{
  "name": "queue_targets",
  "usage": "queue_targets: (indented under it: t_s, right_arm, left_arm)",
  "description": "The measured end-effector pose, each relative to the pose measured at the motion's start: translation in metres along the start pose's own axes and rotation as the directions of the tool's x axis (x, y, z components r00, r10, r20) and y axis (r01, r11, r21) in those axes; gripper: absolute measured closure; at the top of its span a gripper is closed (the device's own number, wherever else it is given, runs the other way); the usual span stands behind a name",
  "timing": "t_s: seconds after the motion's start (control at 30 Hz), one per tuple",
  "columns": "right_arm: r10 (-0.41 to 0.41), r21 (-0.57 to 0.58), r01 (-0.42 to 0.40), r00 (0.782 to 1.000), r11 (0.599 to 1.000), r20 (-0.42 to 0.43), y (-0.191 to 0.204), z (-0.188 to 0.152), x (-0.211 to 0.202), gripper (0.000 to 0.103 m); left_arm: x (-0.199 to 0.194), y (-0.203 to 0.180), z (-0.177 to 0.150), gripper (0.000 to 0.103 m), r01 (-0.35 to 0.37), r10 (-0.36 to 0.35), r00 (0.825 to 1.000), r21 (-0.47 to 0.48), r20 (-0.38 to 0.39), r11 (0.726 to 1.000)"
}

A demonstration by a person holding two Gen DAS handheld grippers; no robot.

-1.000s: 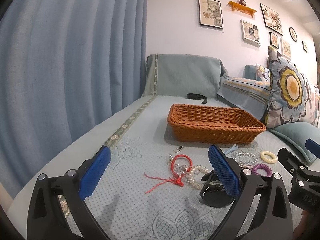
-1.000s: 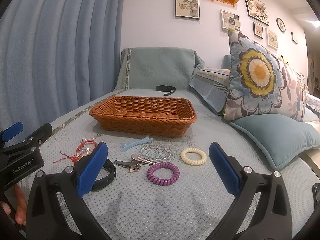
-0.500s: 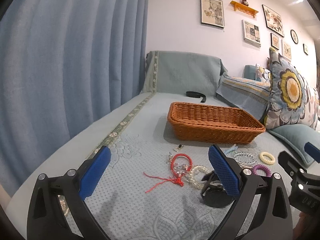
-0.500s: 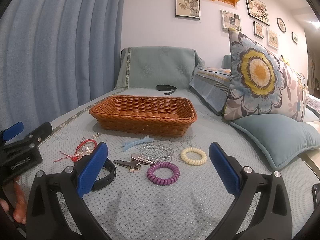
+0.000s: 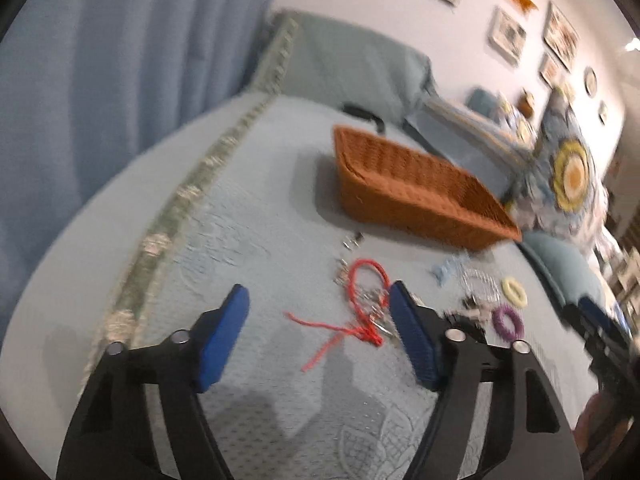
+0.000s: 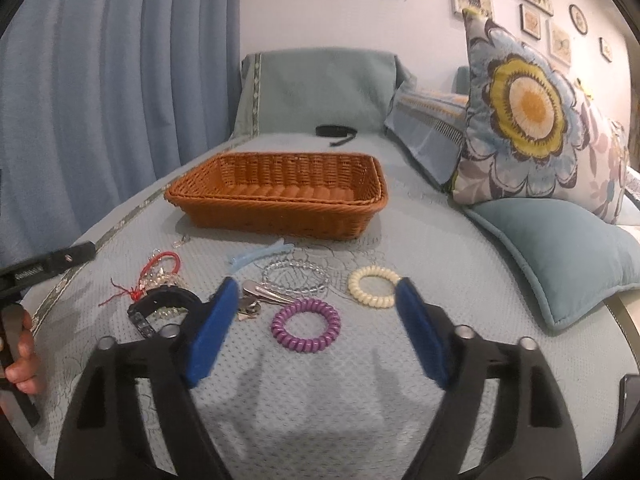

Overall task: Organize jewelry
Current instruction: 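Grasp the red string bracelet with the left gripper while the right gripper grasps the purple coil hair tie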

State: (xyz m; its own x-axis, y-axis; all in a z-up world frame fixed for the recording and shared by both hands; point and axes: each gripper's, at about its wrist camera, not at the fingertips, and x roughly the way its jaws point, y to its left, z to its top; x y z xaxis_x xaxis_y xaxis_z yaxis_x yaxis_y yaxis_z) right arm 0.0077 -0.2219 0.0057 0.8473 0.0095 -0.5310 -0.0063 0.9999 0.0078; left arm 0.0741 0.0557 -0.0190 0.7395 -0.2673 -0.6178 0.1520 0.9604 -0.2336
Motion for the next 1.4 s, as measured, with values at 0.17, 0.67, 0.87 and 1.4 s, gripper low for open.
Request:
queue_targets:
  t_s: [0.17, 0.67, 0.87, 1.4]
  right_arm:
    - [-0.036, -0.046, 0.035, 0.998, 0.998, -0.042, -0.014, 0.005, 0.006, 0.045]
    - [-0.012, -0.017, 0.010, 0.992, 1.000, -0.122, -0.024, -0.003, 0.029, 0.055]
    - [-0.004, -0.020, 0.002, 0.993, 1.000, -0.122, -0.021, -0.005, 0.029, 0.055]
    - [0.014, 0.036, -0.009, 0.992, 0.999, -0.126, -0.031, -0.004, 0.030, 0.055]
  left_arm:
    - [0.030, -0.006, 0.004, 0.056, 0.024, -0.017, 0.993, 0.059, -0.116, 0.998]
    - [0.092, -0.008, 0.033, 0.075, 0.054, -0.026, 0.967, 0.107, -0.253, 0.993]
    - [0.088, -0.006, 0.030, 0.090, -0.005, 0.040, 0.971, 0.147, -0.235, 0.989]
    - [0.049, 0.005, 0.001, 0.088, -0.031, 0.059, 0.975, 0.132, -0.214, 0.991]
